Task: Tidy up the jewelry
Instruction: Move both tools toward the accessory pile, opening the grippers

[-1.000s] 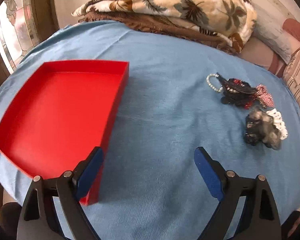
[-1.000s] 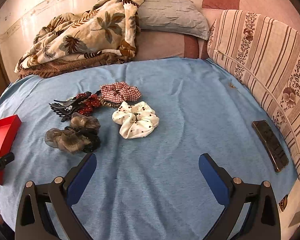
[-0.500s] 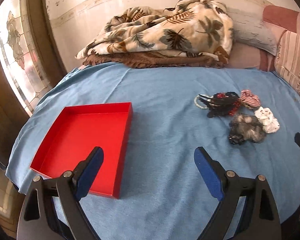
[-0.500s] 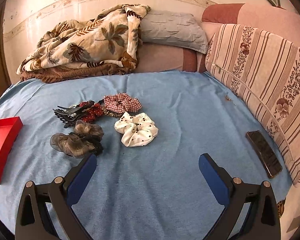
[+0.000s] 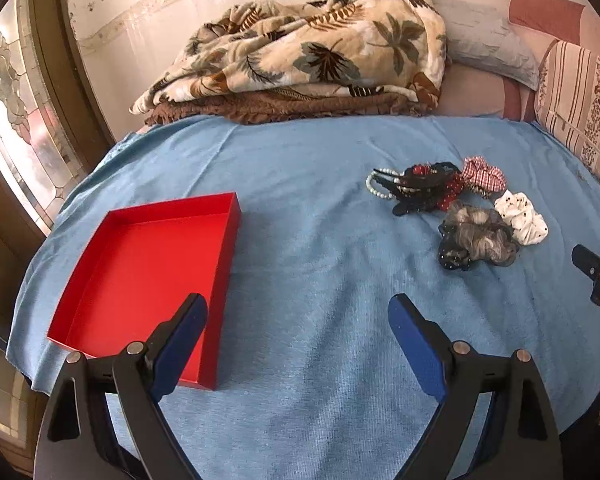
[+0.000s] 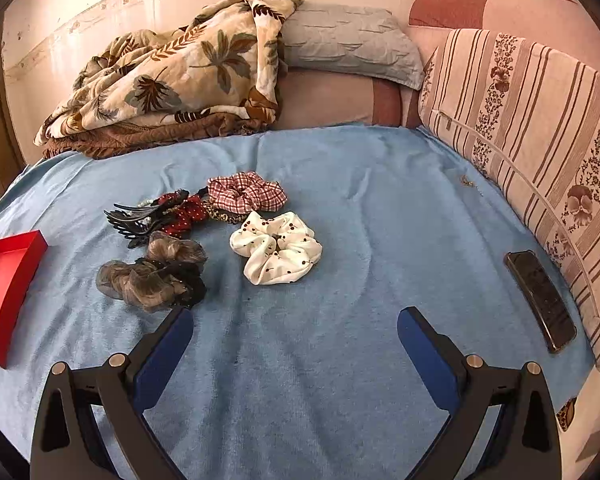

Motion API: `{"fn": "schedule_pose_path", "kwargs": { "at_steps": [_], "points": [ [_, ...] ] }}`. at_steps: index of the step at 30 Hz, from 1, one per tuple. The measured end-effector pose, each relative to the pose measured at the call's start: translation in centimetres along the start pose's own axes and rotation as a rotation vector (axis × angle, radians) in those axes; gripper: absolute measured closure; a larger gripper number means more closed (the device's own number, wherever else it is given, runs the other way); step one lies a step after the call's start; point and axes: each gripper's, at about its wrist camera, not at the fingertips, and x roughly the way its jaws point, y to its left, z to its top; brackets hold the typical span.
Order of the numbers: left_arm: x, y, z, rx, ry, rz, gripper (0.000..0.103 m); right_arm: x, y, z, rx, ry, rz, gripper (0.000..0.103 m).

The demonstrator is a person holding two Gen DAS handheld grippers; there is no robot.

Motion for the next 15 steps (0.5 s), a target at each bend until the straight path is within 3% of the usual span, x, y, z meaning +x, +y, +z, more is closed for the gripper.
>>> {"fn": "schedule_pose_path", "kwargs": {
  "at_steps": [7, 15],
  "points": [
    [3.2, 0.2, 1.7, -0.044, 0.071, -0.088, 0.012, 2.7, -1.2, 0.7, 0.006, 0.048, 0.034, 0.002],
    [7.1, -4.0, 4.4, -0.076, 0.138, -0.276, 0.016, 6.3, -2.1, 2.3, 0.022, 0.095, 0.113, 0.021]
  ]
}}
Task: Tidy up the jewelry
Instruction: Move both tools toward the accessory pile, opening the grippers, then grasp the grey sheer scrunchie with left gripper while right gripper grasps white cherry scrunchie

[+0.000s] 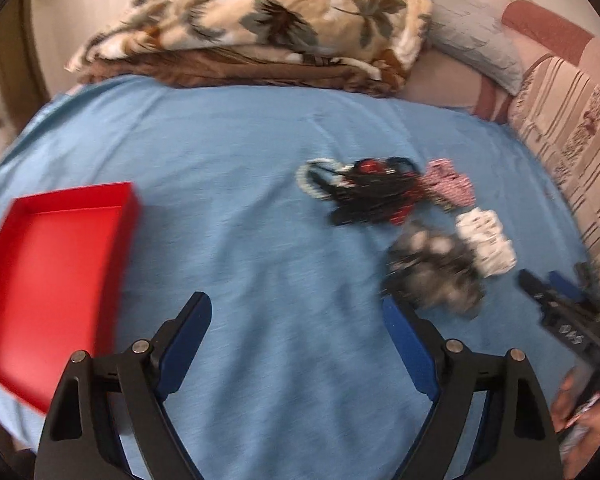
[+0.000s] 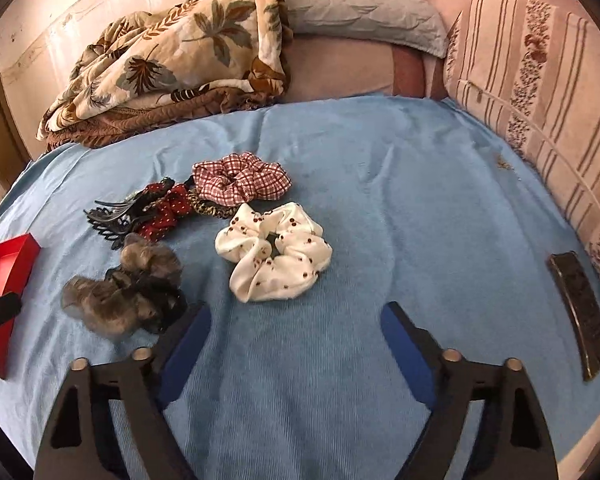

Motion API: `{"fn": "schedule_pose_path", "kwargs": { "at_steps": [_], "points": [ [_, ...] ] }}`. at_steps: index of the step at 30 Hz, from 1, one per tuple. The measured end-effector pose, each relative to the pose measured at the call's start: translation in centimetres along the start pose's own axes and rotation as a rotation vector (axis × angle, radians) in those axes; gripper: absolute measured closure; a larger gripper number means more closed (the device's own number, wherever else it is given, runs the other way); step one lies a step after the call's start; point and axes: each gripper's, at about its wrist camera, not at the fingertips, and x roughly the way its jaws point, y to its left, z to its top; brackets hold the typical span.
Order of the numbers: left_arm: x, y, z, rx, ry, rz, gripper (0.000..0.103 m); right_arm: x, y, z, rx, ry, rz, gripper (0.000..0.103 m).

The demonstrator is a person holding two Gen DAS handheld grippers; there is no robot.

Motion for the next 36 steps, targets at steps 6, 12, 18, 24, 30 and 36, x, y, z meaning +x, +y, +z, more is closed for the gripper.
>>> {"fn": "schedule_pose_path", "kwargs": {
  "at_steps": [6, 12, 18, 24, 30, 36],
  "points": [
    [3.7, -3.7, 1.0, 0.034, 0.049, -0.093, 0.016, 3.4, -0.7, 1.7, 0.007, 0.038, 0.018, 0.028],
    [6.9, -6.4, 1.2, 0.069, 0.088, -0.098, 0.029, 5.7, -0.9, 1.7, 0.03, 0.077, 0.043, 0.033],
    [7.2, -7.3, 0.7, 0.118, 0.11, -0.073, 0.086, 6.2, -0.3, 1.5, 0.017, 0.097, 0.084, 0.088],
    [2.4, -6.0, 0.4, 0.143, 0.028, -0.018, 0.087, 3.3, 0.5, 1.6, -0.007, 0.032, 0.087, 0.092],
    [-2.4, -2.9, 0.0, 0.161, -0.073, 0.084, 0.087, -0.8, 2.5, 1.6, -0.042, -0.016, 0.11, 0.093],
    [-5.9, 2.1, 0.2, 0.114, -0.163, 0.179, 0.087, -4.6, 7.8, 1.9, -0.134, -0.06, 0.184, 0.093]
  ]
}}
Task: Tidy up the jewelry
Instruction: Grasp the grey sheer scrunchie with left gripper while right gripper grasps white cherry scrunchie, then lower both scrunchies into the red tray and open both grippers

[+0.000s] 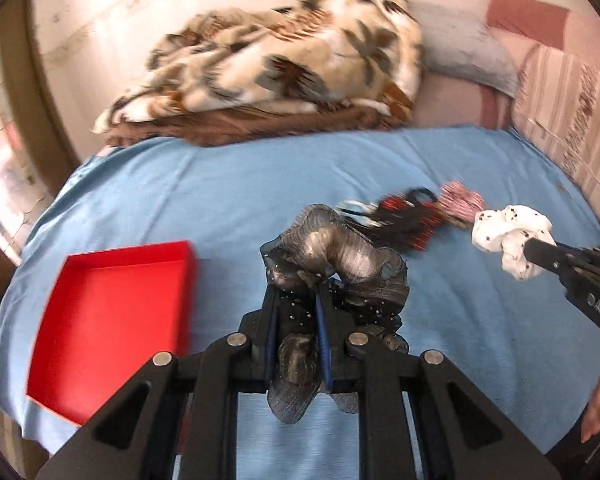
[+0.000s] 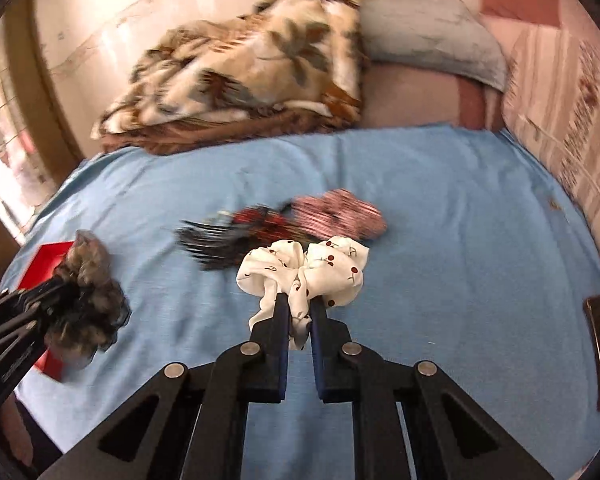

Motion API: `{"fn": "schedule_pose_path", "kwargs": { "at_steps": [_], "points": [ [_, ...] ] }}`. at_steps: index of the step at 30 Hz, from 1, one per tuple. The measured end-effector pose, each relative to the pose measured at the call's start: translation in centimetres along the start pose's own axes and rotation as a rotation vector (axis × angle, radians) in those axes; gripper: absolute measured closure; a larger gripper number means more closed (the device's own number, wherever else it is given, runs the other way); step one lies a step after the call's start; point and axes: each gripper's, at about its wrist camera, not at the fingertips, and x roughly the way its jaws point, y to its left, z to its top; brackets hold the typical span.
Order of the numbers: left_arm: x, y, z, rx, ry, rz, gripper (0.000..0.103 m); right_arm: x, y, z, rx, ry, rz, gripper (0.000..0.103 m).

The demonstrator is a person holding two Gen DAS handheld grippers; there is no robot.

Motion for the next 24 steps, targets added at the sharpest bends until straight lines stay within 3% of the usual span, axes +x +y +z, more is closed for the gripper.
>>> {"fn": "schedule_pose_path", "kwargs": {
  "at_steps": [13, 24],
  "points": [
    [-1.2, 11.9, -0.6, -0.153, -0.05, 0.129, 0.086, -0.3, 14.4, 1.6, -0.237, -0.012, 0.131, 0.092],
    [-0.7, 18.1, -0.5, -0.203, -0.085, 0.2, 0.086, 1.4, 21.3, 2.0, -0.307, 0.011, 0.202, 0.092]
  ]
}}
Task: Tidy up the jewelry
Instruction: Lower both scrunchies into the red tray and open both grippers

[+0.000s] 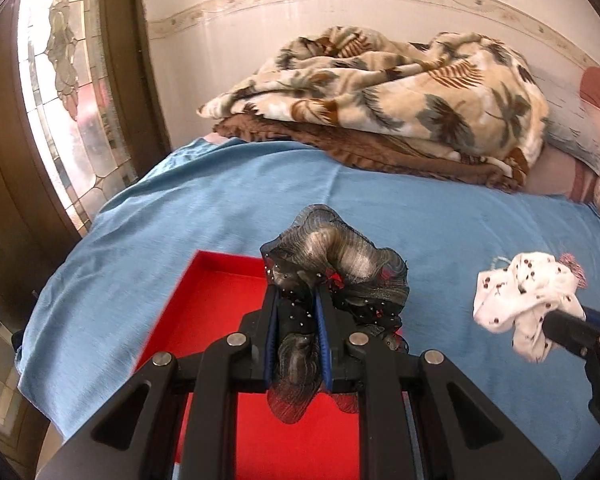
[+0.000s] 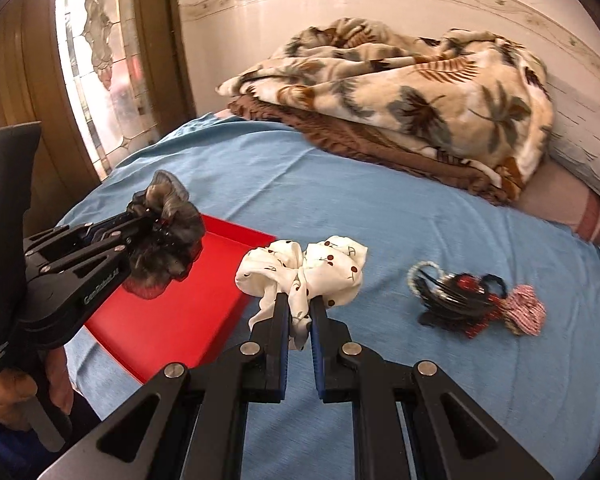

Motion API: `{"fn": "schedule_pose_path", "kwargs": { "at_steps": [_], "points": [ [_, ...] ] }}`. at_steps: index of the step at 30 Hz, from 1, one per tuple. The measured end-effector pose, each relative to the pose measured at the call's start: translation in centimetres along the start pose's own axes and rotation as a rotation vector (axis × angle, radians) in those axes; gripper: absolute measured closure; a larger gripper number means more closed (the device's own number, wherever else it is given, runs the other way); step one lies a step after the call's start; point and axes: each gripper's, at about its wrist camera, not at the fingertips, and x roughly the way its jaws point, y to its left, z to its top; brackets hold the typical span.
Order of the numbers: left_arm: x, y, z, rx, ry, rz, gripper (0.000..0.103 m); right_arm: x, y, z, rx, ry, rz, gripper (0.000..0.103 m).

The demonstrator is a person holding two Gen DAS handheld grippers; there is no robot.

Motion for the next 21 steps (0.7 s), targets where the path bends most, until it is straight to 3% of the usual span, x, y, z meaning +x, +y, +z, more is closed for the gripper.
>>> {"fn": "schedule_pose_path", "kwargs": {
  "at_steps": [12, 21],
  "points": [
    [5.8, 7.9, 1.0, -0.145, 0.06, 0.053, 0.086, 5.9, 5.4, 2.6, -0.02, 0.048, 0.129, 0.092],
    [9.9, 12.8, 0.3, -0.292, 0.148, 0.01, 0.084, 12.9, 8.8, 3.1, -0.044, 0.139, 0.146, 0.092]
  ]
}}
